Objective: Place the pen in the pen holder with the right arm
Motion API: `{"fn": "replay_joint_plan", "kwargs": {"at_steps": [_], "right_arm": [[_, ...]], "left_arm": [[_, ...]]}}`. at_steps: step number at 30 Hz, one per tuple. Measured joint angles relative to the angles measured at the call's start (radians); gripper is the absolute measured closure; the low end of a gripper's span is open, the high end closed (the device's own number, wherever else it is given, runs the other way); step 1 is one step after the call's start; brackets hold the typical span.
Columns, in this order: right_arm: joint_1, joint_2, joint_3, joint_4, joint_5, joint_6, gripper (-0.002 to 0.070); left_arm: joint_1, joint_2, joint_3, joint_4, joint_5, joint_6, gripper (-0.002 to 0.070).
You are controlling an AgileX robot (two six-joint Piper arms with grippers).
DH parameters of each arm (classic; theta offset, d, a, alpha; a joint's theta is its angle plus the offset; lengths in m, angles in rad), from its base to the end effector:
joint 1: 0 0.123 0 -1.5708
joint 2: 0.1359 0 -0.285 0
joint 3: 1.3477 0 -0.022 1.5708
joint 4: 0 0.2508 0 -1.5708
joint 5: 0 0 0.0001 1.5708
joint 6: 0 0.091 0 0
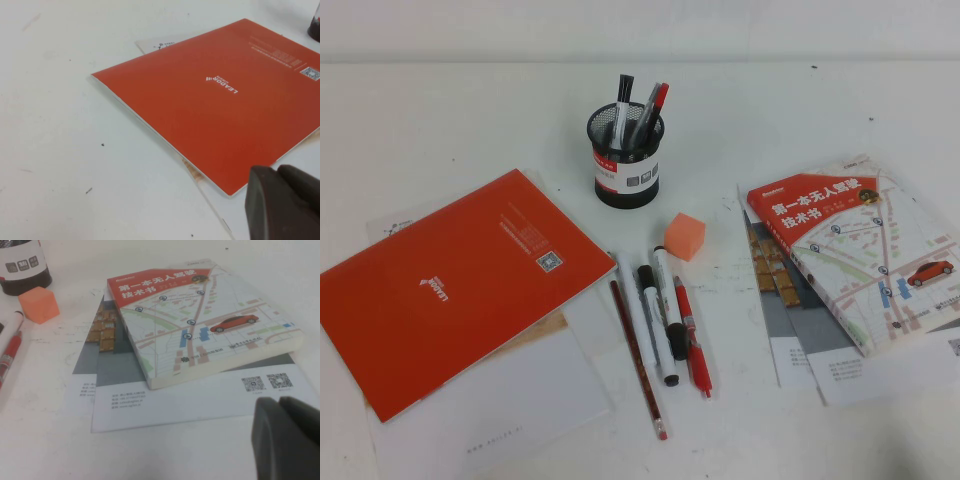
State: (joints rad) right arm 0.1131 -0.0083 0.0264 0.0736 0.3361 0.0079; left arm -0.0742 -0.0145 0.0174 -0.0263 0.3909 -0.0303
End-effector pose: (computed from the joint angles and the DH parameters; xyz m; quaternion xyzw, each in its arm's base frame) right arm 0.0532 0.0083 0.1745 -0.0215 0.7944 0.0673 0.6033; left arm 0.0517 -0.0048 0.1730 0.0109 0.8067 -0.0421 0.5894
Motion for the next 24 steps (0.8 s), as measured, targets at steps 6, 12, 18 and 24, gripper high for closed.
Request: {"fn": "replay_joint_plan", "kwargs": {"at_steps": [6,12,18,24], "right_arm": [[0.0,0.0,0.0,0.0,0.0,0.0,0.0695],[0.0,0.0,0.0,0.0,0.0,0.0,0.0695],[0.0,0.0,0.0,0.0,0.0,0.0,0.0695],[0.0,0.0,0.0,0.013,0.0,0.0,0.0695]], "left_arm": [[0.0,0.0,0.0,0.0,0.0,0.0,0.0678],[0.0,0.0,0.0,0.0,0.0,0.0,0.0678],[0.0,0.0,0.0,0.0,0.0,0.0,0.0678],[0.0,0.0,0.0,0.0,0.0,0.0,0.0678]]}}
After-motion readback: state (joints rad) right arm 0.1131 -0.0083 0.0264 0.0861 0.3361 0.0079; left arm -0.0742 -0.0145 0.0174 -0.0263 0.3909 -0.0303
